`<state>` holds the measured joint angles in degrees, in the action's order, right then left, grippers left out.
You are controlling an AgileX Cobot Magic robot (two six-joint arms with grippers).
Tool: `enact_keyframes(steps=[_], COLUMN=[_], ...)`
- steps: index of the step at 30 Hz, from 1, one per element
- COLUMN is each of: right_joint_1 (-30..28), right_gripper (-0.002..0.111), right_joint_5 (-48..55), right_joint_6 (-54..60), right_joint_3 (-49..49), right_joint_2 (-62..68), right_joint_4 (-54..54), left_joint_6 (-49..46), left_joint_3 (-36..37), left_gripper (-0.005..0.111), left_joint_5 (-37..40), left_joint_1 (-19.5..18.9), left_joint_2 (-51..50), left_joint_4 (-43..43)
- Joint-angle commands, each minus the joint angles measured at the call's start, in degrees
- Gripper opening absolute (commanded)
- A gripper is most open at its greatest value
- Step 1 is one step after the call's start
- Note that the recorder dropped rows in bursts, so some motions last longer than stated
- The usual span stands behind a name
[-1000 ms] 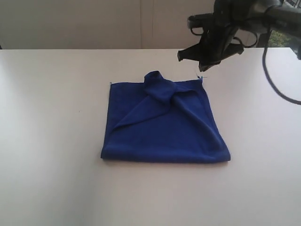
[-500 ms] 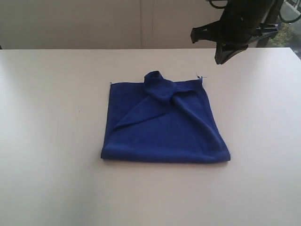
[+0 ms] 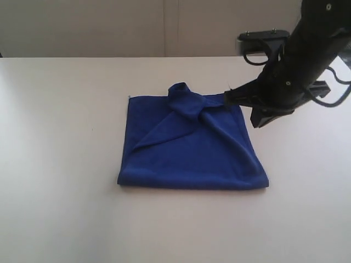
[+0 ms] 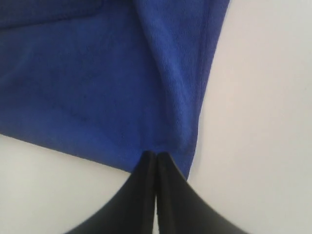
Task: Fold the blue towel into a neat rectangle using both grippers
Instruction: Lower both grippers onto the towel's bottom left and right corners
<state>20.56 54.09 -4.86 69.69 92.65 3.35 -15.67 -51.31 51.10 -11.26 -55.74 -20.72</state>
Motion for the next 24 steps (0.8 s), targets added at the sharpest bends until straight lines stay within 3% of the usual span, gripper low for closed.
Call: enact_keyframes(steps=[1, 8, 10, 12, 14, 21, 24], right_joint_1=[0.1, 0.1, 0.1, 0.1, 0.1, 0.1, 0.1], right_gripper=[0.000, 0.000, 0.000, 0.000, 0.000, 0.000, 0.000], right_joint_5=[-4.1, -6.6, -8.9, -11.5, -13.2, -14.4, -14.5], right_joint_6=[0.7, 3.8, 3.8, 3.8, 3.9, 11.1, 13.3], right_joint_3=[-4.4, -9.2, -11.0, -11.6, -11.5, -11.5, -11.5], right_joint_2=[-0.6, -0.6, -0.5, 0.2, 1.7, 5.3, 6.8], right_joint_4=[-0.3, -0.5, -0.5, 0.0, 2.4, 12.7, 15.8], left_joint_6=[-0.2, -0.2, -1.1, -5.7, -11.3, -9.4, -8.5], left_joint_3=[-0.3, -0.3, -0.3, -0.3, -0.3, -1.0, -3.0], left_gripper=[0.000, 0.000, 0.000, 0.000, 0.000, 0.000, 0.000], left_joint_5=[0.7, -0.2, -1.9, -0.2, -1.9, -17.1, -22.1], left_joint_1=[-0.2, -0.2, -0.2, 0.8, 4.9, 31.0, 36.6], left_joint_2=[0.4, 0.4, -0.2, -2.9, -8.0, -29.1, -35.8], left_joint_4=[-0.7, -2.0, -5.5, -14.6, -23.6, -23.9, -24.5])
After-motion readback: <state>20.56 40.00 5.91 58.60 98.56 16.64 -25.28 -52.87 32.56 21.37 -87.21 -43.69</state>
